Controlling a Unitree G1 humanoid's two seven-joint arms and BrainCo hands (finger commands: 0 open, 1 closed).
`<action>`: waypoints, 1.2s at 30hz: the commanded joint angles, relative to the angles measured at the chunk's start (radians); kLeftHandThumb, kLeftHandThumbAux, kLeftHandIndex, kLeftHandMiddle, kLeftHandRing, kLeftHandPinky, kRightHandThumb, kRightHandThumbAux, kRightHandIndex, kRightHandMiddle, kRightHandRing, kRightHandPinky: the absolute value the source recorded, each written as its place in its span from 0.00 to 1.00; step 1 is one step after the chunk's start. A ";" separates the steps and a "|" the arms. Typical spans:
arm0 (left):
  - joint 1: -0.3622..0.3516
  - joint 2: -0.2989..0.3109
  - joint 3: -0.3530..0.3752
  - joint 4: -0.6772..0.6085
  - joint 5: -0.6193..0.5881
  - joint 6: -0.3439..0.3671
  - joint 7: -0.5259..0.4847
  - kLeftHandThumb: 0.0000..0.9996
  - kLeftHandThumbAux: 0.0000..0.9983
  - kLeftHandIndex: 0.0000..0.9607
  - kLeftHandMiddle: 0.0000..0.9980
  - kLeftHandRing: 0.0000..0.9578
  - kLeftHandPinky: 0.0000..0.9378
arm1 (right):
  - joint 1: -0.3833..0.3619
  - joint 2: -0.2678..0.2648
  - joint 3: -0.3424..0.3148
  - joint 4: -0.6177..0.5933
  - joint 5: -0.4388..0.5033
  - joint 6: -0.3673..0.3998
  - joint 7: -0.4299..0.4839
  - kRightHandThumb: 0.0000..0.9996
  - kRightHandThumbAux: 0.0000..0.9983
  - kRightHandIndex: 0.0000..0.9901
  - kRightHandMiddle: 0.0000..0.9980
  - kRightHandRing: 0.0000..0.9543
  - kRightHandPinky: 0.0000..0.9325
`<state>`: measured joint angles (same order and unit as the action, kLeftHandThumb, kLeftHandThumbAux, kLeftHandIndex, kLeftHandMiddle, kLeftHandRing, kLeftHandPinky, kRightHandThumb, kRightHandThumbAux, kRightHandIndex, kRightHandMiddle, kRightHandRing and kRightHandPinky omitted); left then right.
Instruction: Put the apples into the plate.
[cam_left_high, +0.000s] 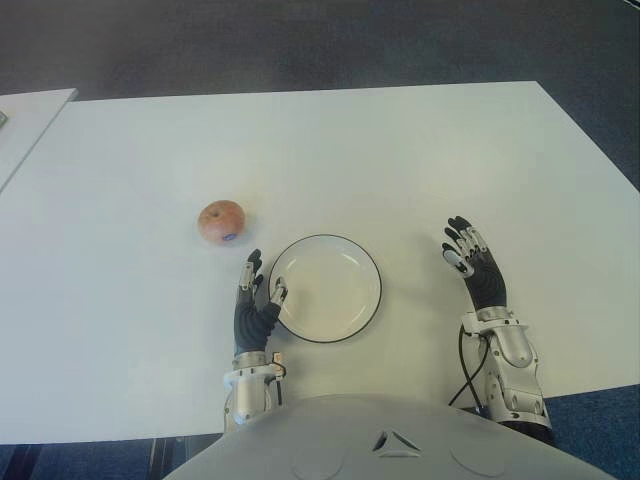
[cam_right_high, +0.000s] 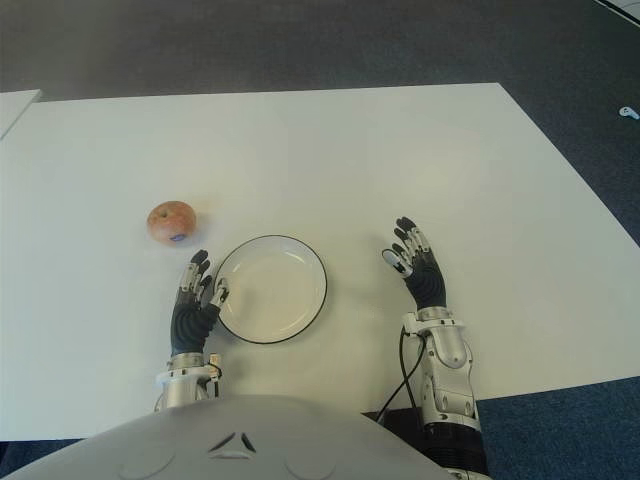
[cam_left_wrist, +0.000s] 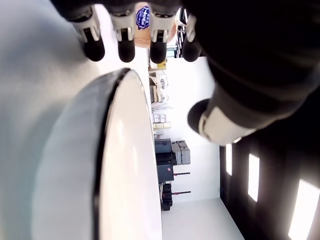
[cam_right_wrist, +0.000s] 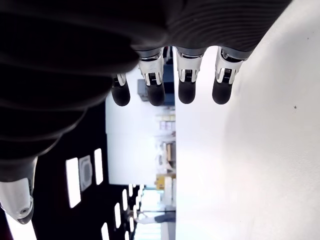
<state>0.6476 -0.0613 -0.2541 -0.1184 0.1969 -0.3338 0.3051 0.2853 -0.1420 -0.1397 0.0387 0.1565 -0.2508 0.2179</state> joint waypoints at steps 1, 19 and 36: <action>0.018 -0.042 -0.033 0.004 0.006 0.007 0.007 0.00 0.70 0.02 0.01 0.00 0.00 | -0.004 -0.001 -0.001 0.013 -0.002 -0.003 0.002 0.15 0.54 0.00 0.01 0.00 0.00; 0.020 -0.041 -0.030 -0.008 0.010 0.033 0.003 0.00 0.67 0.02 0.00 0.00 0.00 | -0.002 -0.001 -0.002 0.007 0.000 -0.003 0.009 0.15 0.54 0.00 0.02 0.00 0.01; -0.001 0.040 0.034 -0.192 0.679 0.262 0.261 0.04 0.49 0.01 0.09 0.23 0.03 | -0.017 0.002 -0.012 0.038 0.002 -0.009 0.007 0.13 0.54 0.00 0.02 0.00 0.01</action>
<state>0.6523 -0.0476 -0.2353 -0.1996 0.5358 -0.2284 0.4722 0.2797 -0.1423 -0.1409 0.0425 0.1609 -0.2517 0.2348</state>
